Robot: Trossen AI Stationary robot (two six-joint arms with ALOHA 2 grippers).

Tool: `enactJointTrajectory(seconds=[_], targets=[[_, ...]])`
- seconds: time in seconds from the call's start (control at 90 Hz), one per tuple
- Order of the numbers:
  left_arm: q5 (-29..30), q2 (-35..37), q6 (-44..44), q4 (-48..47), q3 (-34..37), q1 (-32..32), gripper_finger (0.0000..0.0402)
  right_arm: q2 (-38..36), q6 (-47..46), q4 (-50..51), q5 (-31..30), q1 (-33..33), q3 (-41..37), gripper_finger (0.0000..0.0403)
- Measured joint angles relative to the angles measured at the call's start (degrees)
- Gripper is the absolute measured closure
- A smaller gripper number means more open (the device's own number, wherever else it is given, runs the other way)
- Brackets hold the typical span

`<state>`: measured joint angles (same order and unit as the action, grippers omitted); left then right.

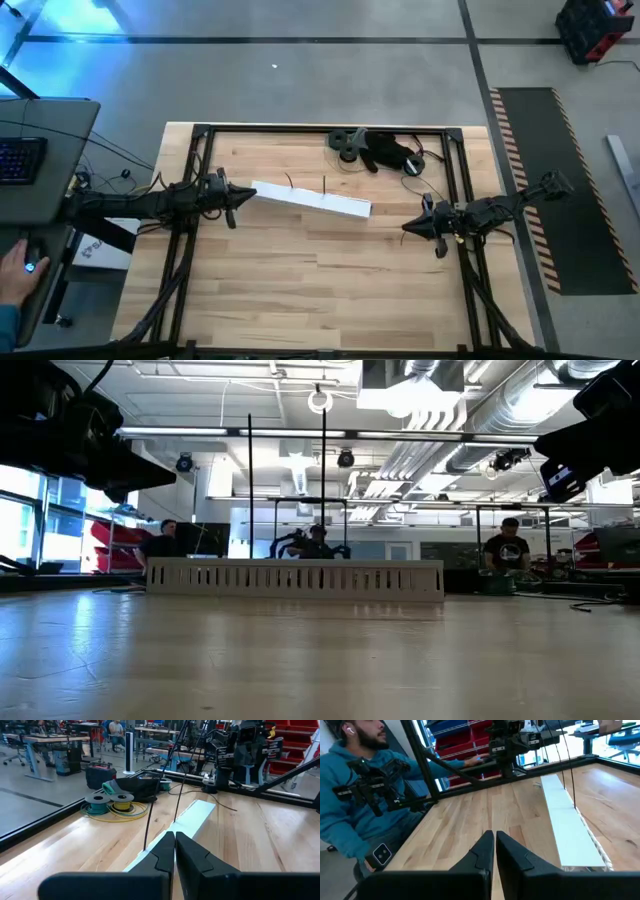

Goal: Ziptie cables
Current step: Return to Home Position

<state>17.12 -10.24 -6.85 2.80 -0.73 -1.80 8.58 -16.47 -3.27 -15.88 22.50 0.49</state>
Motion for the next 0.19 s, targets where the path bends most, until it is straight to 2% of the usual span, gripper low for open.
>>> enactJointTrajectory(seconds=[0.189], targets=[[0.0,0.0,0.0,0.0,0.0,0.0,0.0402,0.0,0.0,0.0,0.0,0.0,0.0,0.0401]])
